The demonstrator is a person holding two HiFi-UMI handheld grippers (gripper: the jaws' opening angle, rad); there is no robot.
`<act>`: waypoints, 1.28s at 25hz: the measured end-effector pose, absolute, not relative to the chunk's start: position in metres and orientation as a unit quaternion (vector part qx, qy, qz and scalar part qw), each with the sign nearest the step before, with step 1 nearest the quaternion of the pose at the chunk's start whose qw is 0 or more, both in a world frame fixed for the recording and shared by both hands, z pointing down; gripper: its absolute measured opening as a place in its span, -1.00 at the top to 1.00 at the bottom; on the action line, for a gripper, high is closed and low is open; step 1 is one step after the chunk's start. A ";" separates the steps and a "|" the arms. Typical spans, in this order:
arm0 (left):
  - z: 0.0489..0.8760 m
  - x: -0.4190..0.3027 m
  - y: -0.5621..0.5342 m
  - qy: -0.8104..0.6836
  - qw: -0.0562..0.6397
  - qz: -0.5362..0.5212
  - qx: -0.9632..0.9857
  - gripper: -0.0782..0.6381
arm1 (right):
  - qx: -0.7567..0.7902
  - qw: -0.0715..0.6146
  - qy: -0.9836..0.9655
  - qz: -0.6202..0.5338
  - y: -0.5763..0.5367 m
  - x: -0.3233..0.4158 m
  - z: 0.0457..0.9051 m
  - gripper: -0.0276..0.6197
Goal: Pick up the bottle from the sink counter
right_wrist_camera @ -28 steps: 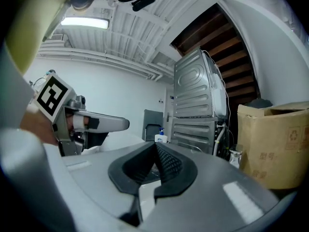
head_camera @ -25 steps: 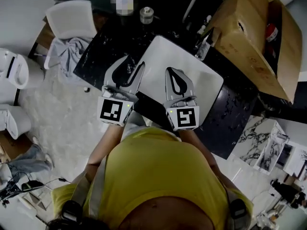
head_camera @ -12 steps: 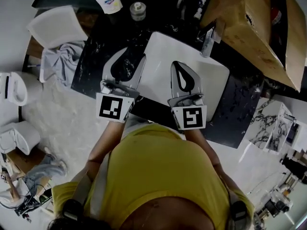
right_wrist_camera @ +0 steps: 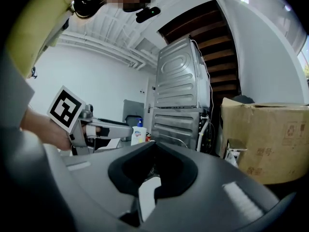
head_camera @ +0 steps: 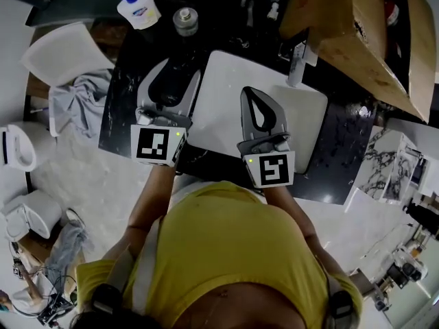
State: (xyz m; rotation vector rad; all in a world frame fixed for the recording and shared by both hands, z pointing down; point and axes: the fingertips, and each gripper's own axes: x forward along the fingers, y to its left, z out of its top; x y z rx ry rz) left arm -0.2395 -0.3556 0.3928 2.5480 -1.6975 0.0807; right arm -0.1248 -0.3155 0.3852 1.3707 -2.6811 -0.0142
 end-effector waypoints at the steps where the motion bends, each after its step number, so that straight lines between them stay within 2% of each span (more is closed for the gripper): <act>1: 0.398 -0.242 -0.361 -0.553 0.044 0.031 0.832 0.16 | 0.454 0.066 -0.889 -0.004 -0.318 -0.127 0.386 0.91; 32: 0.512 -0.272 -0.487 -0.559 0.115 0.102 0.815 -0.17 | 0.467 0.098 -0.879 0.018 -0.339 -0.142 0.419 0.91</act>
